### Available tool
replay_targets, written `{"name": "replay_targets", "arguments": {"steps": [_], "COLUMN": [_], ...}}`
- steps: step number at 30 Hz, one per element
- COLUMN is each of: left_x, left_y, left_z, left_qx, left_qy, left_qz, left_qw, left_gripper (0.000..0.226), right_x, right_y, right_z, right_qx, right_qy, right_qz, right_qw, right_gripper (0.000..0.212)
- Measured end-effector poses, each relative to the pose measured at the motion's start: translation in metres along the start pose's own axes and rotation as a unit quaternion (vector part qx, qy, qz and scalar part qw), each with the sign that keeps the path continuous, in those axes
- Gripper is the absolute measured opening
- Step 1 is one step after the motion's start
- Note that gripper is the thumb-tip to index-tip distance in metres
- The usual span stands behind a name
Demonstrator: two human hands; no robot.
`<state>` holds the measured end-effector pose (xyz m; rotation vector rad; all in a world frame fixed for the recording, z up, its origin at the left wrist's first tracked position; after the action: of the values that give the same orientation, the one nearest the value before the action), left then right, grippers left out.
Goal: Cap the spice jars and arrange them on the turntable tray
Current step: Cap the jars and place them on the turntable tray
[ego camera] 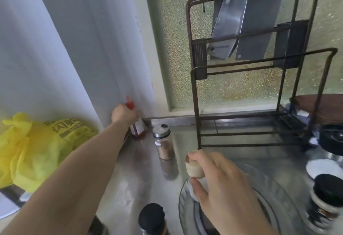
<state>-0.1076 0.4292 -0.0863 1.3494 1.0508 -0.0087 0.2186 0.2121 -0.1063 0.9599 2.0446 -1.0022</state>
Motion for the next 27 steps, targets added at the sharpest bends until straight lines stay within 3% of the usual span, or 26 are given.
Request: {"name": "replay_targets", "arguments": {"steps": [7,12,17,21,27], "left_x": [-0.061,-0.108,-0.112,-0.080,-0.031], "left_y": [0.068,0.120,0.164,0.175,0.170], "left_z": [0.073,0.139,0.224,0.274,0.304], "left_qx": [0.094,0.190,0.245,0.271,0.272], "left_qy": [0.050,0.036,-0.054,-0.133,-0.189], "left_qz": [0.080,0.118,0.134,0.112,0.063], "left_qw": [0.991,0.974,0.959,0.947,0.942], "left_gripper": [0.036,0.038,0.038,0.038,0.042], "right_x": [-0.006,-0.020,-0.063,-0.108,-0.190], "right_y": [-0.006,-0.012,0.001,0.034,0.112], "right_z": [0.003,0.008,0.017,0.027,0.027], "right_qx": [0.003,-0.002,0.008,0.027,0.111], "right_qy": [-0.018,-0.032,-0.016,-0.004,0.036], "right_qz": [0.023,0.011,0.029,0.101,0.156], "right_qw": [1.000,0.999,0.999,0.995,0.981], "right_gripper": [0.041,0.041,0.060,0.055,0.047]}}
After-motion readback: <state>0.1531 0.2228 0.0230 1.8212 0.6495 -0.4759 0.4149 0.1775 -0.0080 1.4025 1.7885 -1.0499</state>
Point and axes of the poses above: each hand's wrist, its own z-axis away from the middle knuckle, its own x-axis out of the palm, y = z × x, the point moved 6 cm from there along -z, towards the middle knuckle, and after that the axes turned 6 degrees about z, right-handed, at the moved point
